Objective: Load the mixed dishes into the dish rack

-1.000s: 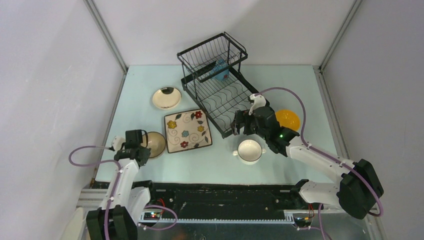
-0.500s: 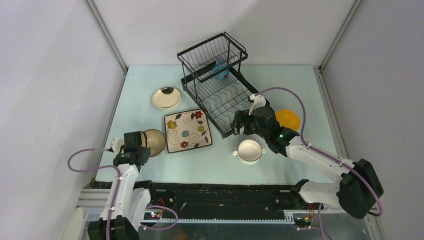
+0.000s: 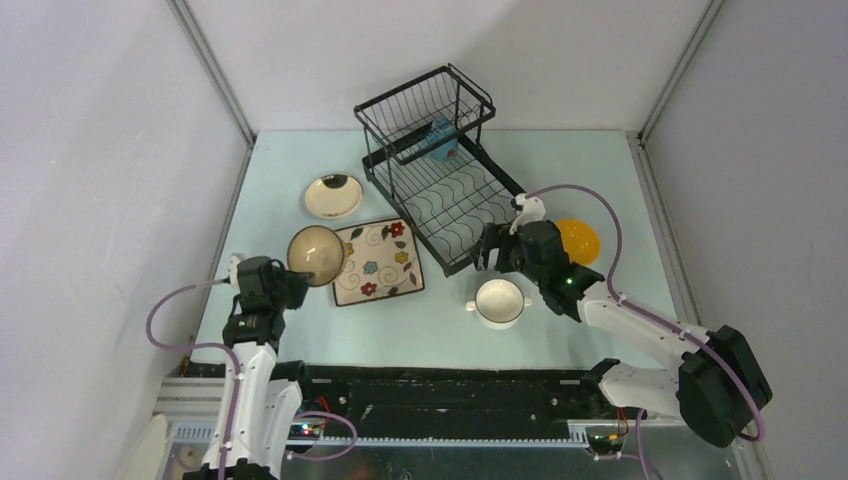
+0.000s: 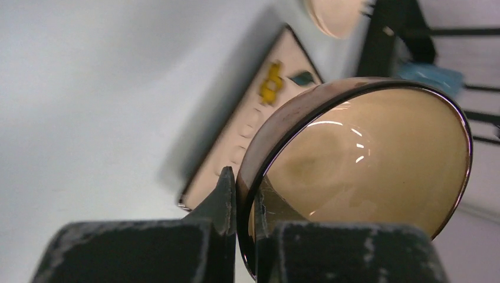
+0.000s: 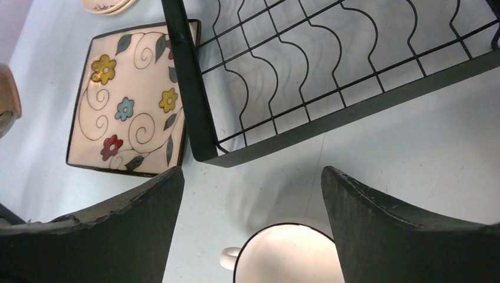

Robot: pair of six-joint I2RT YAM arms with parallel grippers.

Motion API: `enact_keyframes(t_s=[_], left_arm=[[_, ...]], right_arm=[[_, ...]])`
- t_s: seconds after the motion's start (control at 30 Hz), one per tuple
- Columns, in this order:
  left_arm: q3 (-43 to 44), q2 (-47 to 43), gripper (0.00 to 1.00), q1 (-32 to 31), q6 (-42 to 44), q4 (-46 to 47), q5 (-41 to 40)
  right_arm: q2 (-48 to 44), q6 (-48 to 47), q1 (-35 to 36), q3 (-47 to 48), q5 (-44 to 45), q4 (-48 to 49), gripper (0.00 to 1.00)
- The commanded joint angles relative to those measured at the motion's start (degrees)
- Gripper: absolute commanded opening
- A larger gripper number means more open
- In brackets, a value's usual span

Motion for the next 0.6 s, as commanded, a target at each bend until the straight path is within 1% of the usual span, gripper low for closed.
enact_keyframes(t_s=[0.0,0.1,0.13,0.17,0.2,0.23,0.27,0.3,0.33,0.37,0.43,0.5,0.57], left_arm=[[-1.49,-0.04,0.0,-0.44,-5.58,21.96,18.46],[-2.06,1.47,0.0,-1.51,-7.7,26.18,22.71],[-2.41,1.81,0.0,-2.2,-8.41,28.94,23.76],[-2.57,2.75,0.0,-3.26,-10.08,30.82,25.67],[-2.58,3.33,0.0,-3.93,-10.79,33.9,26.43],[-2.48,4.47,0.0,-5.93,-12.09,35.23,27.33],[-2.23,5.02,0.0,-6.72,-12.58,37.64,27.48],[-2.13,6.03,0.0,-9.94,-13.61,40.02,27.35],[-2.14,7.08,0.0,-11.32,-14.99,41.32,27.27],[-2.26,7.73,0.0,-14.02,-15.92,44.61,27.16],[-2.61,9.46,0.0,-16.94,-18.01,48.88,26.59],[-2.2,10.96,0.0,-19.81,-18.46,50.74,25.43],[-1.48,11.83,0.0,-22.05,-17.7,50.6,23.57]], right_arm=[[-4.06,0.8,-1.24,-2.69,-2.51,9.05,0.9],[-5.68,1.48,-2.09,-3.32,-4.16,9.99,0.91],[-6.49,1.86,-2.54,-3.43,-4.63,10.56,0.92],[-6.82,1.96,-2.75,-3.48,-7.91,10.93,0.97],[-7.37,2.31,-2.97,-3.49,-9.53,11.43,0.98],[-7.52,2.62,-2.96,-3.46,-11.37,11.76,0.99],[-7.66,2.96,-2.98,-3.43,-12.67,13.02,0.99],[-7.53,2.86,-3.01,-3.26,-16.46,13.83,0.99],[-7.22,2.43,-2.58,-3.08,-18.03,15.12,1.0],[-7.01,2.24,-2.2,-2.6,-19.78,15.58,0.99],[-6.16,1.94,0.12,-1.79,-20.23,16.86,1.0],[-5.13,2.73,2.23,-0.94,-19.35,17.98,1.0],[-3.84,4.68,4.44,-0.58,-18.5,21.74,1.0]])
